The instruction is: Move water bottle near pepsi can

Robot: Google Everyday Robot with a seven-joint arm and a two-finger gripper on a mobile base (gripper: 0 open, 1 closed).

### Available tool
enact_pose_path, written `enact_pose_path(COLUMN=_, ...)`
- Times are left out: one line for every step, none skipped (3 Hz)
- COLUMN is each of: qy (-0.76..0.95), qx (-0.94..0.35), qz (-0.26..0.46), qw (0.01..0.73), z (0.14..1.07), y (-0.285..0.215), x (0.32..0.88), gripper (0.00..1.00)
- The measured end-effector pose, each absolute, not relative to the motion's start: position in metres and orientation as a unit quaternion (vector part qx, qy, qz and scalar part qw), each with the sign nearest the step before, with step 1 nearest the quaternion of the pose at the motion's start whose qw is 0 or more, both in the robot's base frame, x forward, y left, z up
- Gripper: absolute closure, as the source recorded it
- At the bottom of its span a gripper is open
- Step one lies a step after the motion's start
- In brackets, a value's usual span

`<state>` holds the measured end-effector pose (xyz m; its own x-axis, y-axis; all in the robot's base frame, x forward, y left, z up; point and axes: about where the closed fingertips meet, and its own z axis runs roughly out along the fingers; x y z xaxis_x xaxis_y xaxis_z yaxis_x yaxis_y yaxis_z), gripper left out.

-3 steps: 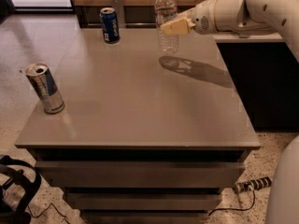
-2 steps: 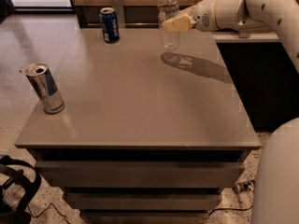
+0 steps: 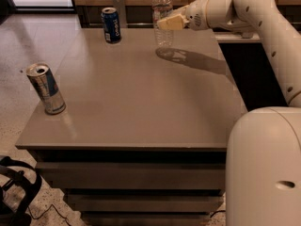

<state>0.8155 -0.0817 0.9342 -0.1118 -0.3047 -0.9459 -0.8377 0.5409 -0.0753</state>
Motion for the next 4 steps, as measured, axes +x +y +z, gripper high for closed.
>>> enact_pose_path(qy=0.695, qx=-0.415, qz=0.265, qw=0.523, z=0.923, y=-0.064, x=0.83, gripper=1.0)
enact_pose_path(qy=0.683, qx=-0.425, qz=0.283, qw=0.522, z=0.915, y=-0.046, x=0.841, gripper=1.0)
enact_pose_path(qy=0.67, qx=-0.436, qz=0.3, qw=0.521, z=0.909, y=-0.027, x=0.847, gripper=1.0)
enact_pose_path(qy=0.663, qx=-0.443, qz=0.303, qw=0.522, z=0.907, y=-0.015, x=0.851, gripper=1.0)
